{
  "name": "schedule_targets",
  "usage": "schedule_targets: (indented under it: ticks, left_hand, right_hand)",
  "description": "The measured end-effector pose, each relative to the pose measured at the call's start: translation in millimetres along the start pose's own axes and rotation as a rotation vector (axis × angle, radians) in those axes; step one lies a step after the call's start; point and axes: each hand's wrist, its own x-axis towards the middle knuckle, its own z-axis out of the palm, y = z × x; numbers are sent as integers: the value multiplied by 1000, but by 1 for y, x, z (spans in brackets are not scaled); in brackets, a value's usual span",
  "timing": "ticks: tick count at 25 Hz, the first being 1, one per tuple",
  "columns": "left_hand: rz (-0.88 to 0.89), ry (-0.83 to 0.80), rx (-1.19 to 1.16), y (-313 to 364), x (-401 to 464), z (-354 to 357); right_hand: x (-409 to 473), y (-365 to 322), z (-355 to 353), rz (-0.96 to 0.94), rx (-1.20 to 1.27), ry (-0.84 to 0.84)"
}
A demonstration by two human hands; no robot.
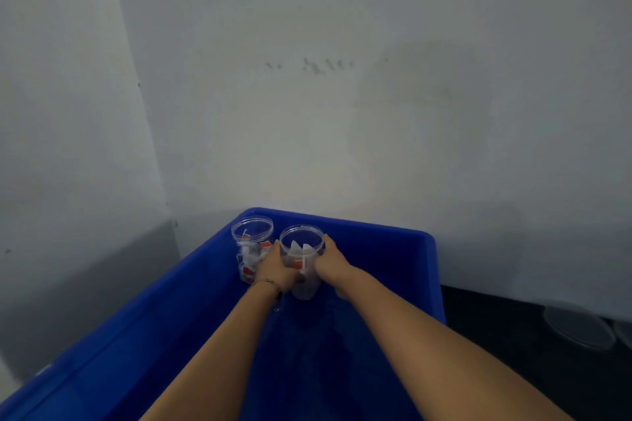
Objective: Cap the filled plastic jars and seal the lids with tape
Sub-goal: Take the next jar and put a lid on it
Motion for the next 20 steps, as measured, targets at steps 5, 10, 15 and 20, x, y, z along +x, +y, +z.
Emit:
schedule_targets:
  ticks: [5,10,15,20]
  left_hand:
    - [263,293,-192,65,-85,-30]
    - [432,214,-345,133,-208,-45]
    - [516,-313,-367,152,-303,23]
    - [429,-559,-90,137,-333,86]
  right_hand:
    - [-92,-17,-30,-213,36,183]
    - [-240,-10,-68,-578,93,539]
    - [-341,65,-112,-481,149,598]
    - [-353,156,-177,-146,-149,663]
